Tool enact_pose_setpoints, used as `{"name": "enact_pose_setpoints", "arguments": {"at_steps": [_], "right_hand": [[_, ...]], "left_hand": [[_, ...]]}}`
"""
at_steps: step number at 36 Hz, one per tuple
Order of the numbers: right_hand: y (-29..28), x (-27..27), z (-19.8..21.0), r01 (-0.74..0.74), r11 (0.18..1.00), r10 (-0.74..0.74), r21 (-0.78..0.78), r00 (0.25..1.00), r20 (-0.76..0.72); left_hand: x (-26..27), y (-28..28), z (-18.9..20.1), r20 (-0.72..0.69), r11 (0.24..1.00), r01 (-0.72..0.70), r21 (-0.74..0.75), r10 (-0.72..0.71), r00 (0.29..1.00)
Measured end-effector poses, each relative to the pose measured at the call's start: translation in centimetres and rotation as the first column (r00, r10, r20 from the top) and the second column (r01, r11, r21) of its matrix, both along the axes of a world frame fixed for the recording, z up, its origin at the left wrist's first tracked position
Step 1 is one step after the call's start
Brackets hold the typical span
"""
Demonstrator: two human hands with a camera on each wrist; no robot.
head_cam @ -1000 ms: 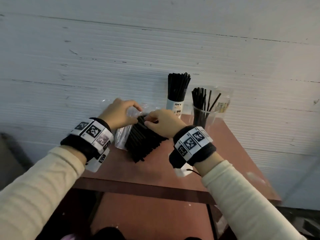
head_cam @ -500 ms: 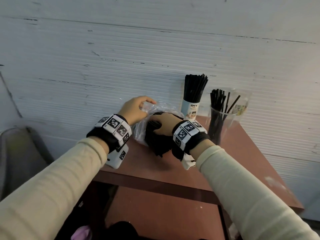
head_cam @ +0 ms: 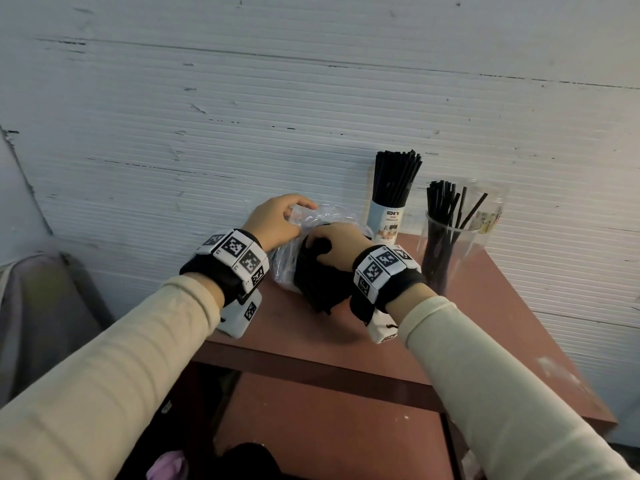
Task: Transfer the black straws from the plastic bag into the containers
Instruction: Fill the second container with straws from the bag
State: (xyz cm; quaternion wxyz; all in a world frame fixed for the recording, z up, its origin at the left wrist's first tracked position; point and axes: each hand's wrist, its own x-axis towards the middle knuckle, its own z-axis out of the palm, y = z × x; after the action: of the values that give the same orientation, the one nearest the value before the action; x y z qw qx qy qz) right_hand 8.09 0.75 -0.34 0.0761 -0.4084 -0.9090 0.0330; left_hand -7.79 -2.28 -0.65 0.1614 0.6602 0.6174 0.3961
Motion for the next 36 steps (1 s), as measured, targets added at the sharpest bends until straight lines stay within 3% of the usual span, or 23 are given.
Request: {"name": "enact_pose_setpoints", "arguments": {"at_steps": [27, 34, 36], "right_hand": [[0.5, 2.9, -0.3, 0.016, 0.996, -0.044, -0.09, 0.947, -0.317], [0.1, 5.2, 0.3, 0.003, 0.992, -0.047, -0.124, 0.935, -0.351], [-0.1, 6.0, 0.5, -0.004, 0.989, -0.049, -0.15, 0.935, -0.351]], "left_hand": [[0.1, 0.7, -0.8, -0.027, 1.0, 0.022, 0.009, -0.022, 0.999], [1.4, -0.2, -1.1, -0.144, 0.98, -0.017, 0.196, 0.045, 0.989], [2.3, -0.6, -1.0, -0.228, 0.97, 0.056, 0.237, 0.0, 0.974]]}}
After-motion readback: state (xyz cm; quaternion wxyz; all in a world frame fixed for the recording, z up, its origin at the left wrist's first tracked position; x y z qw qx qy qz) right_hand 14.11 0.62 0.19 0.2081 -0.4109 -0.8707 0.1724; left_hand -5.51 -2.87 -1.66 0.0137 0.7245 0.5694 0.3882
